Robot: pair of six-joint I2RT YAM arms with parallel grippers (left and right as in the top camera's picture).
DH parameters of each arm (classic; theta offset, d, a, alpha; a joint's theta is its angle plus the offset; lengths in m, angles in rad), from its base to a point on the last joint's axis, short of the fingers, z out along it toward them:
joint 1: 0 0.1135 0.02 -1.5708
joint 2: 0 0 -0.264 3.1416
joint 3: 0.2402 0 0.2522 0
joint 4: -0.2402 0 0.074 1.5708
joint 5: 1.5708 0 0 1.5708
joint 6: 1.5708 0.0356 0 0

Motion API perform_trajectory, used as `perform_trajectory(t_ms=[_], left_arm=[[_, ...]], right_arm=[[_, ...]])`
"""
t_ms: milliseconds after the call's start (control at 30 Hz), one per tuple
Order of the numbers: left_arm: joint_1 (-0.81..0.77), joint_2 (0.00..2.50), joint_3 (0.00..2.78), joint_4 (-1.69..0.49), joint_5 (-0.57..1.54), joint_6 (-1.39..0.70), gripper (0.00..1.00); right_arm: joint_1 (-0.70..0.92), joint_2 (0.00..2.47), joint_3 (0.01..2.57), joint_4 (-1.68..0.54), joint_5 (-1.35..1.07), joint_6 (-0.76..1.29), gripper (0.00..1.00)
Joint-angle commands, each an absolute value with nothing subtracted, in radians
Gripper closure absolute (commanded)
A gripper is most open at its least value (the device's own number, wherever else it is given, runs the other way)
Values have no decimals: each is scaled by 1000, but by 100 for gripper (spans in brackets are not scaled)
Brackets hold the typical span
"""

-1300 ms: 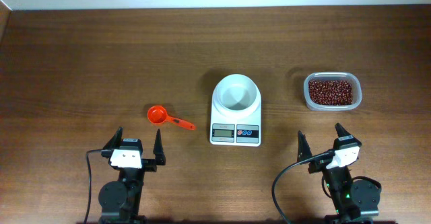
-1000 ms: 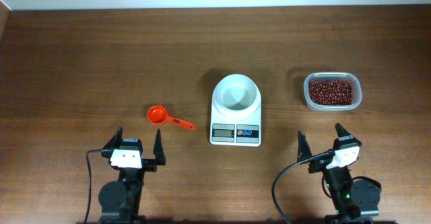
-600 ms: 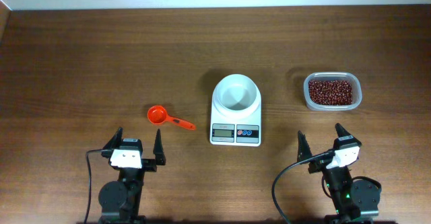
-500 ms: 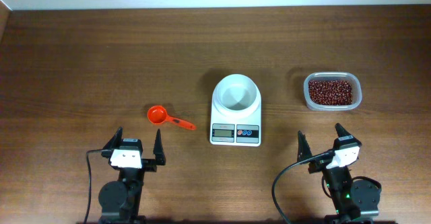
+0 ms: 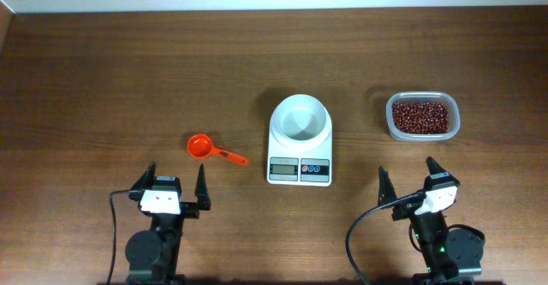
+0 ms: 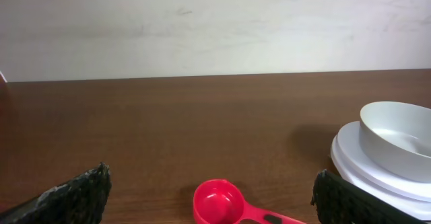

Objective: Scoop and weigh 50g on scale

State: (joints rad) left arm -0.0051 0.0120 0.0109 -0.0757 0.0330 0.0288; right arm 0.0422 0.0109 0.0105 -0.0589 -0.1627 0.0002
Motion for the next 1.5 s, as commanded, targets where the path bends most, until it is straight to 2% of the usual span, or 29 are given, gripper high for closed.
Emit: perform_trajectory(t_ms=[0, 1467], left_arm=[[1, 6, 9, -83, 22, 15, 1], [1, 6, 10, -82, 48, 2, 1]], right_arm=[[51, 4, 6, -65, -157, 3, 1], [51, 4, 6, -65, -157, 3, 1]])
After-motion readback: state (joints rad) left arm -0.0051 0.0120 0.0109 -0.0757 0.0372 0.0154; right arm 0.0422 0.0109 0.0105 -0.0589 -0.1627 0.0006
